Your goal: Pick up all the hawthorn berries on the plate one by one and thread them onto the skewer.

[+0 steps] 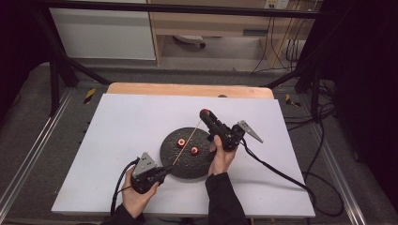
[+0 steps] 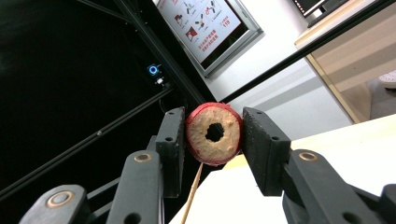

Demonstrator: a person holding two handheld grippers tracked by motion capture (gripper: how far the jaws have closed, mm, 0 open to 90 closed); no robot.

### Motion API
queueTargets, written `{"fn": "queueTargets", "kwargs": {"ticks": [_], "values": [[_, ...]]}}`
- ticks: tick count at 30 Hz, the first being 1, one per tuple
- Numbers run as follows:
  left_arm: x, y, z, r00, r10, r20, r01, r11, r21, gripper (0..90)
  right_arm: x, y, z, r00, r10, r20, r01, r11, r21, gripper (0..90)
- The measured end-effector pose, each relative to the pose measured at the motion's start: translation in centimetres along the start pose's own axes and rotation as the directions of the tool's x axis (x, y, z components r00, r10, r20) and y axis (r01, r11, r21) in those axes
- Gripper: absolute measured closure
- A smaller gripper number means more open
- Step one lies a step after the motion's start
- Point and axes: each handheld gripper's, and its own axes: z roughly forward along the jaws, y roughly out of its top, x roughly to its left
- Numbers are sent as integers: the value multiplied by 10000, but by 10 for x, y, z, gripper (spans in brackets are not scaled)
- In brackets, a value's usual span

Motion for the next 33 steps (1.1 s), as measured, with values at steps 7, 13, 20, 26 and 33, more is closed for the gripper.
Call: {"fn": "queueTargets", "kwargs": {"ticks": [7, 13, 20, 26, 33], "values": [[-1, 2, 2, 10000, -27, -22, 27, 10000, -43, 886, 0, -2, 0, 10000, 18, -46, -18, 10000, 18, 611], [-6, 4, 6, 9997, -167, -167, 165, 9997, -153, 886, 0, -6, 0, 9998, 123, -124, -123, 9999, 0, 612], [-11, 10, 8, 9988, -401, -281, 389, 9984, -405, 887, 2, -6, -2, 9996, 170, -213, -169, 9999, 34, 612], [-11, 15, 12, 9984, -519, -222, 512, 9982, -307, 888, 3, -9, -3, 9995, 173, -247, -169, 9997, 157, 612], [-8, 15, 13, 9983, -510, -277, 502, 9983, -294, 889, 5, -8, -5, 9996, 140, -251, -134, 9996, 244, 614]]}}
